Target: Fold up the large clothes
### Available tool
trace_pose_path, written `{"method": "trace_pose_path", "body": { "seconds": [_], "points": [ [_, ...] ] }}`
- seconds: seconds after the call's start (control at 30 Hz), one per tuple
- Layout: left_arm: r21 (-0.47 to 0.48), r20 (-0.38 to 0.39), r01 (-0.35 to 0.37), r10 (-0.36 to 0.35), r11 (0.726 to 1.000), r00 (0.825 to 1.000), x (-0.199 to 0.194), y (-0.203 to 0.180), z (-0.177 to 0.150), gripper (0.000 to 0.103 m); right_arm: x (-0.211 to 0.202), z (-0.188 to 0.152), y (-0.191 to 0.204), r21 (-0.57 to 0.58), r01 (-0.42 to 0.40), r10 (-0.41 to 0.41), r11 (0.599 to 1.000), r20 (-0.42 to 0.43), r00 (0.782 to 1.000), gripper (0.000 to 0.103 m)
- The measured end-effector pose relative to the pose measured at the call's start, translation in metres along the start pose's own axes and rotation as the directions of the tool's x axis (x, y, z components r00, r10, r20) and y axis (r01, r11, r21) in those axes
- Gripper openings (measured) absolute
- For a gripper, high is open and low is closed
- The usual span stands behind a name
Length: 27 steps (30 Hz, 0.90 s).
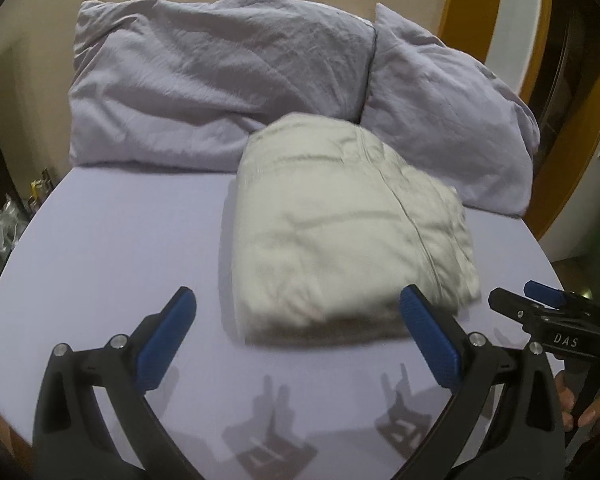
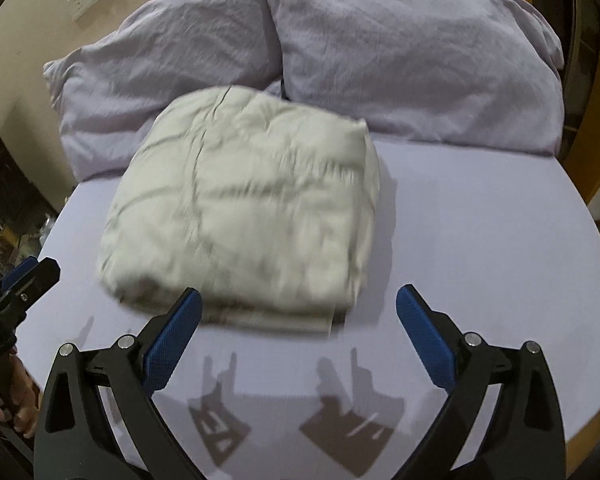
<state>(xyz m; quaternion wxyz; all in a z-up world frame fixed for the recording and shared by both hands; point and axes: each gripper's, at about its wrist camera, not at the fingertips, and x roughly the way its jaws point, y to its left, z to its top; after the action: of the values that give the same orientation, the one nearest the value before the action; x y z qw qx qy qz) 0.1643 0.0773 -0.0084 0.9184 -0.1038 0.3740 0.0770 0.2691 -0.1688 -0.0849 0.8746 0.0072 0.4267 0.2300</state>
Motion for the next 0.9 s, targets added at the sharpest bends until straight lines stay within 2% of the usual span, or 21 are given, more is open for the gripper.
{"method": "trace_pose_path", "body": {
  "seconds": [0.17, 0.37, 0.9],
  "points": [
    [0.007, -0.011, -0.009, 0.009, 1.0, 1.0, -0.022, -0.013, -0.024, 0.101, -0.021, -0.026, 0.005, -0.003, -0.009, 0.009, 1.0, 0.008, 1.0, 0.1],
    [-0.024, -0.004, 0.008, -0.008, 1.0, 1.0, -0.036, -0.015, -0.039, 0.101, -0.035, -0.034, -0.003, 0.035, -0.012, 0.011, 0.999, 0.041, 0.999, 0.1],
    [-0.037, 0.016, 0.045, -0.045, 0.998, 0.999, -0.046, -0.018, -0.047, 0.101, -0.044, -0.043, 0.007, 0.022, -0.05, 0.048, 0.999, 0.062, 0.997, 0.1]
  ]
}}
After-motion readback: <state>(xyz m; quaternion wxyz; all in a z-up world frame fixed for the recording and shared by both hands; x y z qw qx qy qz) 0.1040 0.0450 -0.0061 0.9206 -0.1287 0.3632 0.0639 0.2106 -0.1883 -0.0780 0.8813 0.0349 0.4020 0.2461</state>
